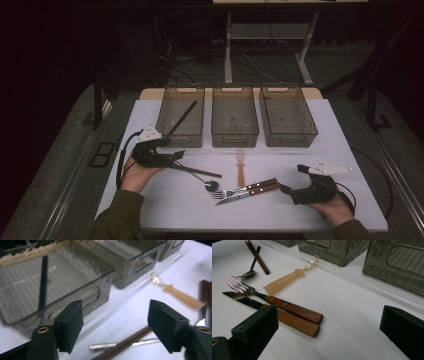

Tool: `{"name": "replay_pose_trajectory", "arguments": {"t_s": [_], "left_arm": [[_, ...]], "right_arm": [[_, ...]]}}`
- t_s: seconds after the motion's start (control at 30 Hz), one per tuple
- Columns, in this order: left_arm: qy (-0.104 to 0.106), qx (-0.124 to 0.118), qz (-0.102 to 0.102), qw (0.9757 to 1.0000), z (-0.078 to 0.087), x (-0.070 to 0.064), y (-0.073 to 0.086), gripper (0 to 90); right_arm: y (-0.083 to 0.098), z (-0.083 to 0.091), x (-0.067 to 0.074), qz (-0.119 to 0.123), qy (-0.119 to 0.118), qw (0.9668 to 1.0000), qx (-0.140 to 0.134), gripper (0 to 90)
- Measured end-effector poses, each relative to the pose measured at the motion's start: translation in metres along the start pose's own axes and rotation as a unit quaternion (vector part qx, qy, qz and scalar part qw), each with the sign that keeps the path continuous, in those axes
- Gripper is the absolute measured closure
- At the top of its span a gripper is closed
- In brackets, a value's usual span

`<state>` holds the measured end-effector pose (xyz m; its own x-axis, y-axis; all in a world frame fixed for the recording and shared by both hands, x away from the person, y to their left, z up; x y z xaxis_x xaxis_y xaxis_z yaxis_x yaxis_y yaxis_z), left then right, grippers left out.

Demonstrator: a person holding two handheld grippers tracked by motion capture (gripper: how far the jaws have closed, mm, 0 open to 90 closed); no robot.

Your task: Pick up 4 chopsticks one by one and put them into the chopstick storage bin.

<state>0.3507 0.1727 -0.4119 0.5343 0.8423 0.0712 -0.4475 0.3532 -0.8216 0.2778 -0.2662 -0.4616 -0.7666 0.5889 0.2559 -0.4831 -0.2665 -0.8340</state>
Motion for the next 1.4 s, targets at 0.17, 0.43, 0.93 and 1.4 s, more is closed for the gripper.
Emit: {"name": "replay_pose_trajectory", "arguments": {"t_s": [0.17, 0.43, 0.93, 1.4], "left_arm": [[-0.019, 0.018, -0.01, 0.9996, 0.002, 0.013, 0.018, 51.6], [-0.059, 0.054, -0.023, 0.9965, -0.003, 0.031, 0.032, 74.3], [-0.078, 0.11, -0.013, 0.9908, -0.02, 0.059, 0.049, 89.9], [-0.066, 0.134, -0.002, 0.9889, -0.027, 0.064, 0.057, 90.0]], "right_arm": [[0.0, 0.0, 0.0, 0.001, 0.001, 1.0, 0.001, 1.6], [0.0, -0.001, 0.001, 0.001, 0.001, 1.0, 0.003, 1.6], [0.001, -0.002, 0.0, 0.006, 0.0, 0.9999, 0.01, 1.6], [0.001, -0.001, 0.0, 0.006, 0.0, 0.9999, 0.01, 1.6]]}}
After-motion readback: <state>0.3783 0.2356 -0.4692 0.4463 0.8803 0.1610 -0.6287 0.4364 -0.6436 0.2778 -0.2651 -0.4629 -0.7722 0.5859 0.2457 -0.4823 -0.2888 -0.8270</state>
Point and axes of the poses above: each handheld gripper's, and its own axes: z roughly backward along the jaws, y roughly out of its underside, x roughly to its left, the point moved 4 cm from there along -z, roughly forward along the jaws, and after that the axes turned 14 degrees about -y, right-handed, at the moved point
